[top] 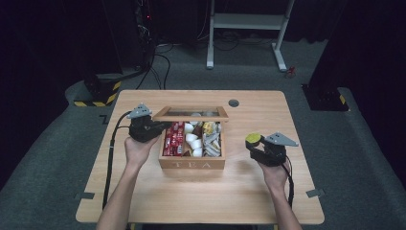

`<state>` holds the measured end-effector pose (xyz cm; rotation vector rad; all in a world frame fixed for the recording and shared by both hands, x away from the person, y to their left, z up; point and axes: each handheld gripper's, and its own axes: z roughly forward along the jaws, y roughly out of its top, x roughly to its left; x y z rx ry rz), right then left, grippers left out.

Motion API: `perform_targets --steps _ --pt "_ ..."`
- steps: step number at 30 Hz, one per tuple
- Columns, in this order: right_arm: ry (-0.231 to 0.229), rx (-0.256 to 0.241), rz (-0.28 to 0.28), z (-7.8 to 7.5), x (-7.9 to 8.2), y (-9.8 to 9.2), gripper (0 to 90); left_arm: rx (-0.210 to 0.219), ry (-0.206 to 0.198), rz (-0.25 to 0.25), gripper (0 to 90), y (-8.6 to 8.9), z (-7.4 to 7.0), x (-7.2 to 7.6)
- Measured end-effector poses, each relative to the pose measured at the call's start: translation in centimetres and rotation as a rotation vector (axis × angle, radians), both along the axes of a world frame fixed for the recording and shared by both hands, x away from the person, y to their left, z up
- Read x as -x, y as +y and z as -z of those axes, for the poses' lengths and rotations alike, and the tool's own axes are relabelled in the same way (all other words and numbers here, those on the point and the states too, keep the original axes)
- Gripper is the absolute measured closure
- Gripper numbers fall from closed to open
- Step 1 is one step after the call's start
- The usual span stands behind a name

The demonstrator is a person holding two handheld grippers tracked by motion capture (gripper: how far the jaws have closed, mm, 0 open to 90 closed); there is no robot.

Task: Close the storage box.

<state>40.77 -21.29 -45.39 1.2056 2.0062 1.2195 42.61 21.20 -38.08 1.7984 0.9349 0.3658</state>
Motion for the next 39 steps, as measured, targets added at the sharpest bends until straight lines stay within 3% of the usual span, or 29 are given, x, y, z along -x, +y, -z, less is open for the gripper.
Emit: perform_targets --steps 19,39 --pt "0.089 0.009 0.042 3.6 -0.8 -0.8 40.5 0.003 0.006 0.013 90.0 0.1 0.4 0.3" --pt "0.137 0.035 0.062 5.3 -1.8 -0.4 40.4 0.003 0.005 0.016 90.0 0.1 0.7 0.5"
